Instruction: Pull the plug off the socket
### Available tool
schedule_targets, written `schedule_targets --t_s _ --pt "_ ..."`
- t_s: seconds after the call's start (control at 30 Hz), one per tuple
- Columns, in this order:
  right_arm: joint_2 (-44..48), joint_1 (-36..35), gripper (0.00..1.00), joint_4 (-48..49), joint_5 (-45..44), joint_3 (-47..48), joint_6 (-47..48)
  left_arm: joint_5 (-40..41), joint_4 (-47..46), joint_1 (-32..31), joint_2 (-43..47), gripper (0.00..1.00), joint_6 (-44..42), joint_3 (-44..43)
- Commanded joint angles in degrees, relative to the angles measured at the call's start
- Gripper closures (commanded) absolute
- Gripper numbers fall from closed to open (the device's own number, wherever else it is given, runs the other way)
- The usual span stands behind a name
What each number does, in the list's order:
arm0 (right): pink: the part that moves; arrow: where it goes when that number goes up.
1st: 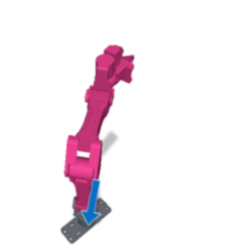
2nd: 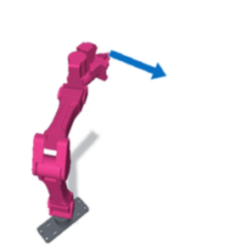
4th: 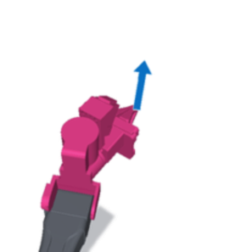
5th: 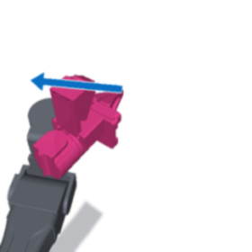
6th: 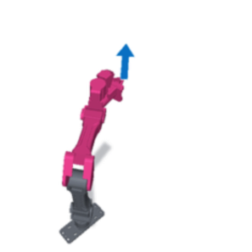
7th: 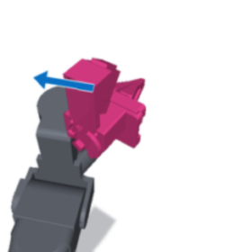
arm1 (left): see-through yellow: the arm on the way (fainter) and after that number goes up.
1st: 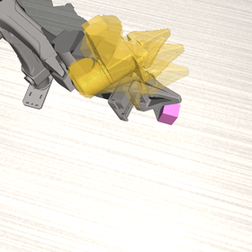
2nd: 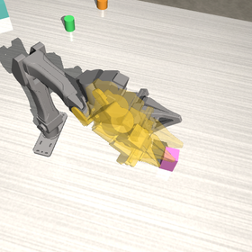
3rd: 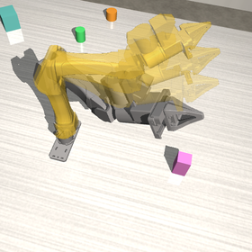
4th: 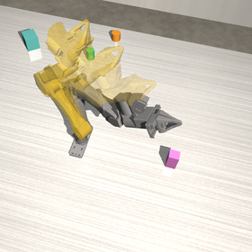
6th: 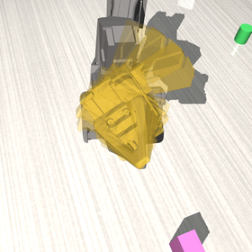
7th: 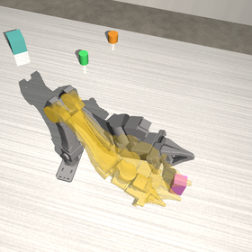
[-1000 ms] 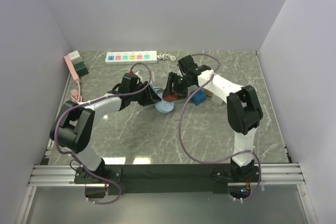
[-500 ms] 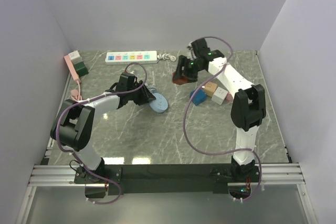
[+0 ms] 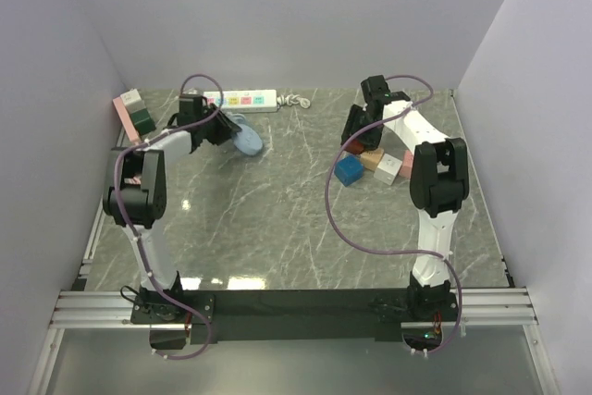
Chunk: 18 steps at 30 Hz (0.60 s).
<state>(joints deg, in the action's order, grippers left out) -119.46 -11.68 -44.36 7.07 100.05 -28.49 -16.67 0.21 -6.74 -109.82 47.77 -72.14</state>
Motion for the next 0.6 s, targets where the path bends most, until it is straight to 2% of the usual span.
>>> schedule_targets --t_s 0.0,0.17,0.2,0.27,0.3,0.4,0.43,0.5,0.57 --pt "0.5 0.0 1.0 -0.3 -2.5 0.5 0.4 -3.2 -8.1 3.8 -3.5 1.0 2.5 -4.8" --pt "2.4 0.3 1.0 0.1 -4.4 -4.6 0.5 -4.3 -15.3 6.6 -7.5 1.0 8.0 -5.9" --pt "2.6 0.4 0.91 -0.3 -4.9 -5.0 0.4 -5.6 -18.1 8.0 -8.0 1.0 9.2 -5.6" --pt "3.8 0.4 0.86 -0.2 -4.8 -6.8 0.2 -7.3 -23.3 8.8 -8.2 1.0 12.6 -3.8" --pt "4.2 0.6 0.72 0.2 -4.7 -7.4 0.3 -8.3 -29.5 8.9 -6.7 1.0 13.7 -1.2" --pt "5.0 0.7 0.65 0.1 -4.9 -8.1 0.5 -11.1 -34.0 8.6 -1.1 1.0 16.3 3.0" --pt "5.1 0.8 0.58 -0.2 -4.7 -7.9 0.5 -11.5 -36.9 8.5 0.5 1.0 16.7 4.4" --pt "5.1 0.9 0.53 -0.5 -4.6 -7.9 0.5 -10.4 -38.0 8.5 4.2 0.99 16.3 6.9" --pt "4.9 0.9 0.39 -0.7 -4.2 -7.5 0.2 -7.4 -38.1 8.7 4.6 1.0 15.5 6.9"
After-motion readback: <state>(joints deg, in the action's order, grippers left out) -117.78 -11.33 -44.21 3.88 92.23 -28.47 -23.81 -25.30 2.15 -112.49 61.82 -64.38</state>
